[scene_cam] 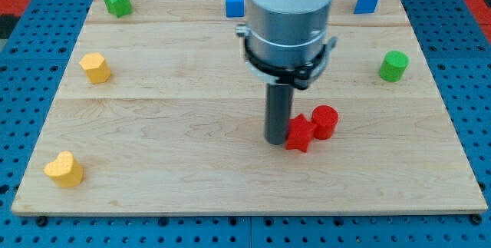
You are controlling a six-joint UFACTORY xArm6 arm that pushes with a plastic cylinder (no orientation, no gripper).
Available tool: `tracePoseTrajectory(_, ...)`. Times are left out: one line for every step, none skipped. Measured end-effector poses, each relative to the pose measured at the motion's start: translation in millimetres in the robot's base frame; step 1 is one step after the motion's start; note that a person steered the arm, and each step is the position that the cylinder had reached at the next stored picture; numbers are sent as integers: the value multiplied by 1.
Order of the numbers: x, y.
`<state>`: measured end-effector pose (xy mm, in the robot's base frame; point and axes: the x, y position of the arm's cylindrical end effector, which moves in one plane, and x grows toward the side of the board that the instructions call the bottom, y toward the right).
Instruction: Move your arm towards the yellow heart
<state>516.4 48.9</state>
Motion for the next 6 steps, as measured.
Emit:
tracePoseTrajectory(-1,16)
tracePoseTrajectory(-1,16)
tracePoseTrajectory(48,-14)
tracePoseTrajectory(102,-81)
tracePoseTrajectory(103,-87)
tracePoseTrajectory(102,-166)
